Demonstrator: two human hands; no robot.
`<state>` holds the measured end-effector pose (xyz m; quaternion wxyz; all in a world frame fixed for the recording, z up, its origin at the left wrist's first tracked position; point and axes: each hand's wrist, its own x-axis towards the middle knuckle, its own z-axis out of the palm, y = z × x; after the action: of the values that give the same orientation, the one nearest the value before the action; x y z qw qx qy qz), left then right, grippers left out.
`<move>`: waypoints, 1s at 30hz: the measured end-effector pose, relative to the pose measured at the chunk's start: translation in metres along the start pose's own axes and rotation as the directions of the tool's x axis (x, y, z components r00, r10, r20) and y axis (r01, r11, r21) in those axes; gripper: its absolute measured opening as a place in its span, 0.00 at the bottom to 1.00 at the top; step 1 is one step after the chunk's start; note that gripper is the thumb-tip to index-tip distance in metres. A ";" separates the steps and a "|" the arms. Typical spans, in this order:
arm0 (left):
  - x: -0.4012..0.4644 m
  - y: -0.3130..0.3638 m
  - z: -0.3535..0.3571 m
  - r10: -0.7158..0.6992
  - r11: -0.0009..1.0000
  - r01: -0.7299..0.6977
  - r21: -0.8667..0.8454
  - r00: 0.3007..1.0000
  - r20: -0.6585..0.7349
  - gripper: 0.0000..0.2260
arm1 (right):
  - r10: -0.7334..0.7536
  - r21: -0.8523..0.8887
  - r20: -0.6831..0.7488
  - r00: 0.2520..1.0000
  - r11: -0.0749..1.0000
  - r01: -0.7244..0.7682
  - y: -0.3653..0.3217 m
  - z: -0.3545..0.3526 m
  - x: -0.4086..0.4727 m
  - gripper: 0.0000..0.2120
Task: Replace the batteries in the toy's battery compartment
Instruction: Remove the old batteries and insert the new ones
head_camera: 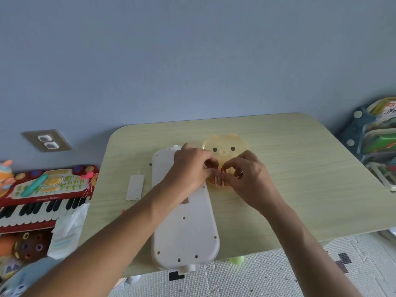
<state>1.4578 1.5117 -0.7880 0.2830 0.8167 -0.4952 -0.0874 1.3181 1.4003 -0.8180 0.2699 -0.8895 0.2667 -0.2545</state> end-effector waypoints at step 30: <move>0.008 -0.006 -0.009 0.132 0.991 -0.132 0.015 0.991 0.017 0.42 | 0.051 0.040 0.101 0.994 0.998 -0.055 0.042 -0.043 0.006 0.51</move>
<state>1.4702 1.5104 -0.7827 0.2775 0.7838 -0.5510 -0.0712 1.2831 1.3516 -0.8112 0.3083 -0.8878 0.2708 -0.2083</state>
